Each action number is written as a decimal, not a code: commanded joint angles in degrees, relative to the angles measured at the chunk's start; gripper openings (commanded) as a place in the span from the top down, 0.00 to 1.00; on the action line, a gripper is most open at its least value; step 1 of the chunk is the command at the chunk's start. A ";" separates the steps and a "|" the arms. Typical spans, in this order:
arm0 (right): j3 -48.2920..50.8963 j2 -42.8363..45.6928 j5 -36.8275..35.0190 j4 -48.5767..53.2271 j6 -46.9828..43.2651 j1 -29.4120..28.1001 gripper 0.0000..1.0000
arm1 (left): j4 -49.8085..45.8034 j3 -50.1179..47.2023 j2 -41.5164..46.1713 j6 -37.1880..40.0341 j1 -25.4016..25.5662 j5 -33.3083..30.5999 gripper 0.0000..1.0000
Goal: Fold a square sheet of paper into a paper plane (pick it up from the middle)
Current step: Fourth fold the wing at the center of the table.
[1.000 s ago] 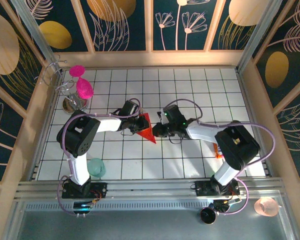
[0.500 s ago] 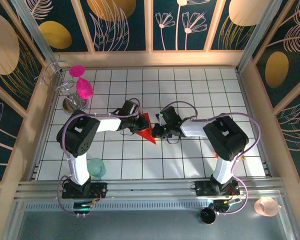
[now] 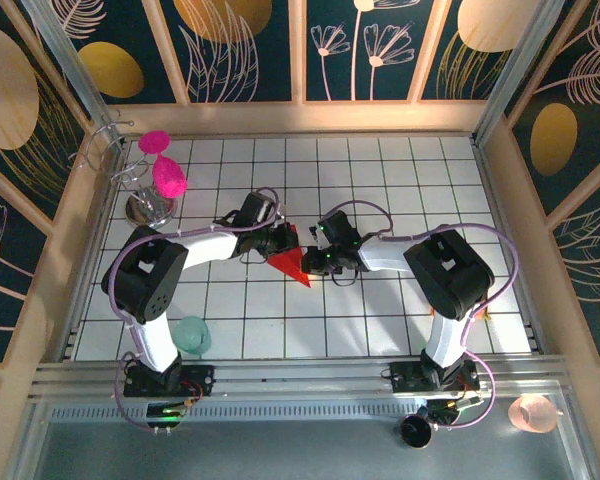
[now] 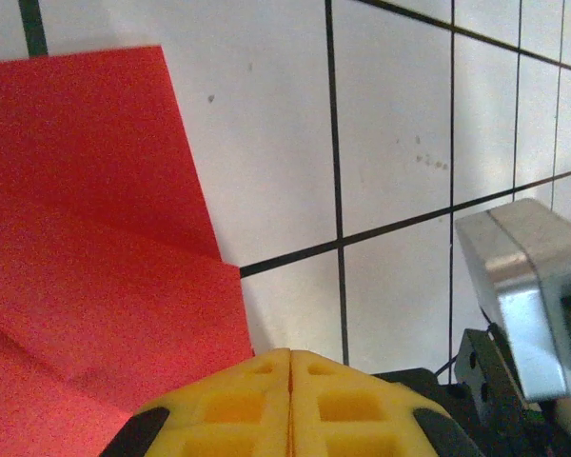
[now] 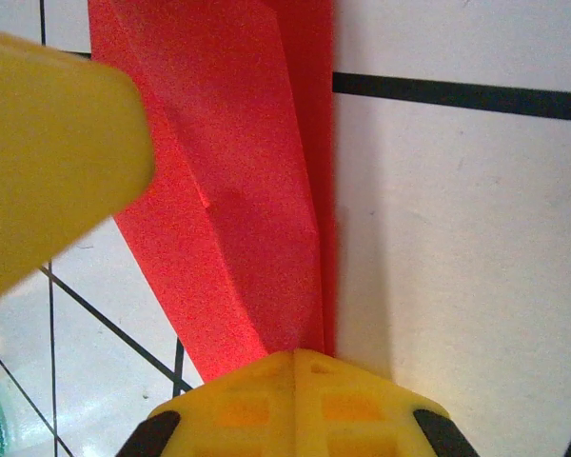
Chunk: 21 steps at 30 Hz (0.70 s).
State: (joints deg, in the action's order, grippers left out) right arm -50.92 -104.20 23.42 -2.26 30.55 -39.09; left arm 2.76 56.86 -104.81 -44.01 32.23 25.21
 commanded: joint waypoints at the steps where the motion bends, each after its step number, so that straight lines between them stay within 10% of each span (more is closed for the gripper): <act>1: 0.23 -3.24 -4.87 6.57 -0.31 0.20 1.00 | 0.35 -0.83 -1.30 1.07 0.42 2.60 0.92; 21: 1.06 -4.66 -11.39 14.66 -4.12 0.20 1.00 | -2.50 -0.35 -6.94 5.06 -1.14 -0.56 0.91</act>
State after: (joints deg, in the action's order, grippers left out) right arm -52.36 -104.71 22.24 0.78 28.64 -39.22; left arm 2.11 56.69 -109.80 -41.04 32.05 26.59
